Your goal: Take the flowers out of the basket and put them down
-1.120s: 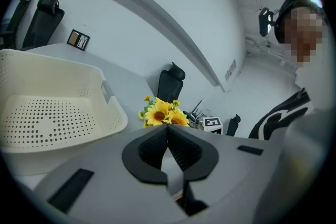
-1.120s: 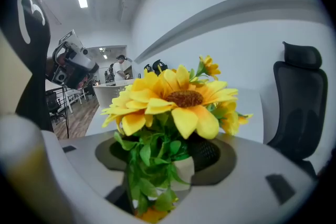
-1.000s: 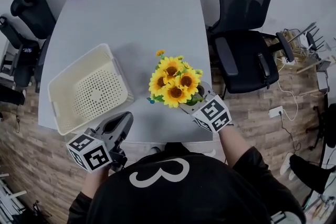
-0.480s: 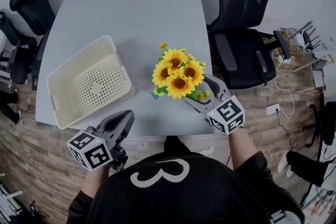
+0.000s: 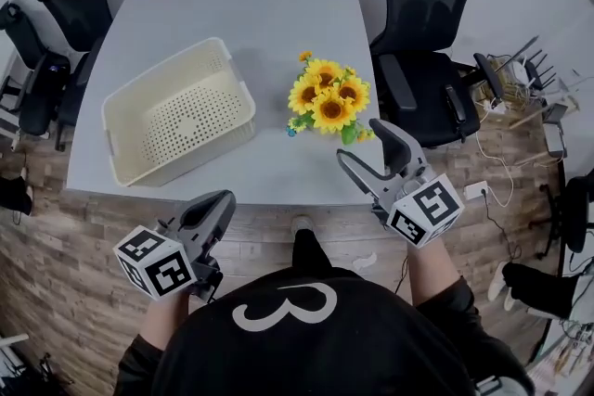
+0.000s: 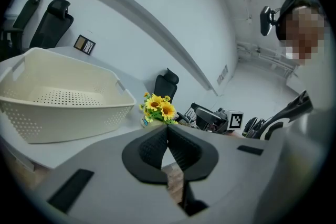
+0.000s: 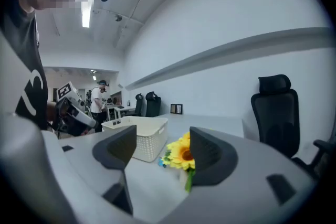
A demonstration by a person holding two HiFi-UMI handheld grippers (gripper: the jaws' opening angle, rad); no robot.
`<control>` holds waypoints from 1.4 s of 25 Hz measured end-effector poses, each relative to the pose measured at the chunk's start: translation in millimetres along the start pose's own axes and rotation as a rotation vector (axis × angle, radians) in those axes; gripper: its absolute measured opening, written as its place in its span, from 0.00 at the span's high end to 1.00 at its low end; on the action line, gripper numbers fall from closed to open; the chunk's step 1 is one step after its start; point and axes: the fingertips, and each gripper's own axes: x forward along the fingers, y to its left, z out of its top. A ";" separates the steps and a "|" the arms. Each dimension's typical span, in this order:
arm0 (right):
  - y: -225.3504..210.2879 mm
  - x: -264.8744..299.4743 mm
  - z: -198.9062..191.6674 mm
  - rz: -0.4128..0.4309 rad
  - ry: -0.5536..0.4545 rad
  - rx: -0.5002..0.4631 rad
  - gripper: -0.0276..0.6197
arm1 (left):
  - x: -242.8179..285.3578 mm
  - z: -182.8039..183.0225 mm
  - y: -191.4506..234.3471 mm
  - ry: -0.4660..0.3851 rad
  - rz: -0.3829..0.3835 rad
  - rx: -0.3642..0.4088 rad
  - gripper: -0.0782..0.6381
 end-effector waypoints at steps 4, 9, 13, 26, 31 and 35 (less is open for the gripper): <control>55.8 -14.0 21.0 0.033 -0.060 0.024 0.55 | -26.8 -5.1 -18.2 -0.017 -0.036 0.030 0.87; 119.8 -41.2 34.0 0.084 -0.093 0.010 0.83 | -57.2 -17.1 -45.4 -0.039 -0.088 0.094 0.87; 162.3 -62.1 32.1 0.124 -0.085 0.011 0.85 | -74.0 -29.2 -65.1 -0.051 -0.134 0.116 0.87; 253.0 -101.9 22.4 0.305 -0.039 0.057 0.94 | -109.6 -56.4 -110.2 -0.042 -0.198 0.203 0.87; 263.7 -107.2 15.7 0.305 -0.025 0.054 0.94 | -114.6 -64.7 -119.5 -0.028 -0.206 0.238 0.87; 269.1 -110.1 11.4 0.316 -0.021 0.067 0.94 | -116.2 -67.8 -123.7 -0.026 -0.211 0.247 0.87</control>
